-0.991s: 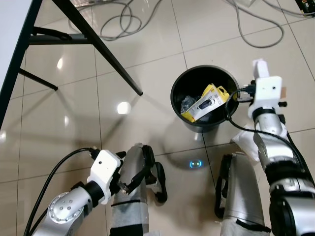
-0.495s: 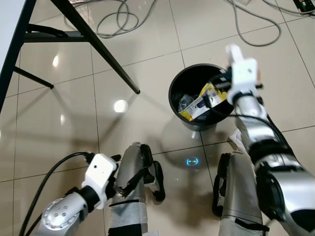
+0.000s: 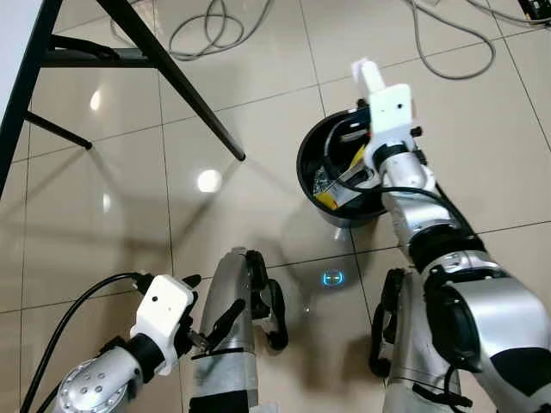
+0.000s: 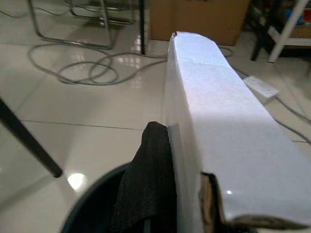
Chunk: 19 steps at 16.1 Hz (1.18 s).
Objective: Picking trash to rubbish bin
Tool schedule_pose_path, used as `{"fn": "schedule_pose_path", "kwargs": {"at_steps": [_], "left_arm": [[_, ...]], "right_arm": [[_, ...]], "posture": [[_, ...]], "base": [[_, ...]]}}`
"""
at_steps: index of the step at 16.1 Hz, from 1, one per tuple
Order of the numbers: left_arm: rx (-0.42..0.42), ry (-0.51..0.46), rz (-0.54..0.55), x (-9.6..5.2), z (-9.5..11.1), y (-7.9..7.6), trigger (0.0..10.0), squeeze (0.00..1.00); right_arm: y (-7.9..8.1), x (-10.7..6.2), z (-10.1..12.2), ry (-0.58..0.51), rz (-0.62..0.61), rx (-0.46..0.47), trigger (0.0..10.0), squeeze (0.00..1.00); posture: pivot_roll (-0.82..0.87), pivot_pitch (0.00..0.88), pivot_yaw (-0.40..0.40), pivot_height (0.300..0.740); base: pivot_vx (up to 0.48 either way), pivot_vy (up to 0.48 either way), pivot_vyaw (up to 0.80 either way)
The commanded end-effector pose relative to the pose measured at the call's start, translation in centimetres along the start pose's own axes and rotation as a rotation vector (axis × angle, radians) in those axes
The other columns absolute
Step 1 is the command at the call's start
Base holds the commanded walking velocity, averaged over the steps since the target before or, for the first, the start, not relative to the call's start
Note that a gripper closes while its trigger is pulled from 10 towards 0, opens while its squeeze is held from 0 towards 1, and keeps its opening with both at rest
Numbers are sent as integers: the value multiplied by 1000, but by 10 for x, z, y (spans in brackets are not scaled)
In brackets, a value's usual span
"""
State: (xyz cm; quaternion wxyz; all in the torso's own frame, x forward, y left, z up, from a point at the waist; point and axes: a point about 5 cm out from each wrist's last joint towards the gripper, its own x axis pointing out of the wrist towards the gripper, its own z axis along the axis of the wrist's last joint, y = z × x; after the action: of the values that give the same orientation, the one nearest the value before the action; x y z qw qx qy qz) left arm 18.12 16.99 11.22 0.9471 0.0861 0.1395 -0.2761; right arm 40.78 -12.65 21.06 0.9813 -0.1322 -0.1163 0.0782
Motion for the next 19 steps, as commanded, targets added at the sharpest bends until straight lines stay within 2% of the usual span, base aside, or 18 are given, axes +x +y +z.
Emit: {"fn": "schedule_pose_path", "kwargs": {"at_steps": [1,6,8,12,14,19], "left_arm": [[-12,52,23,-9,-9,1,10000,0],[-13,76,29,-18,-10,0,10000,0],[-14,82,30,-21,-10,-1,10000,0],[-18,91,30,-23,-11,-3,10000,0],[-23,95,32,-25,-11,-4,10000,0],[-27,101,35,-27,-12,-6,10000,0]], "right_arm": [[15,-3,-6,12,54,19,10000,0],[40,-7,-11,13,115,59,10000,0],[46,-7,-11,17,126,63,10000,0],[57,-13,-22,54,148,75,10000,0],[67,-23,-36,90,173,73,10000,0],[69,-36,-54,151,158,106,10000,0]], "posture": [[303,596,219,590],[328,622,225,590],[334,628,226,590],[337,632,222,590],[339,638,216,590],[343,639,214,590]], "base": [[0,0,0],[0,0,0],[0,0,0],[0,0,0],[0,0,0],[0,0,0]]}}
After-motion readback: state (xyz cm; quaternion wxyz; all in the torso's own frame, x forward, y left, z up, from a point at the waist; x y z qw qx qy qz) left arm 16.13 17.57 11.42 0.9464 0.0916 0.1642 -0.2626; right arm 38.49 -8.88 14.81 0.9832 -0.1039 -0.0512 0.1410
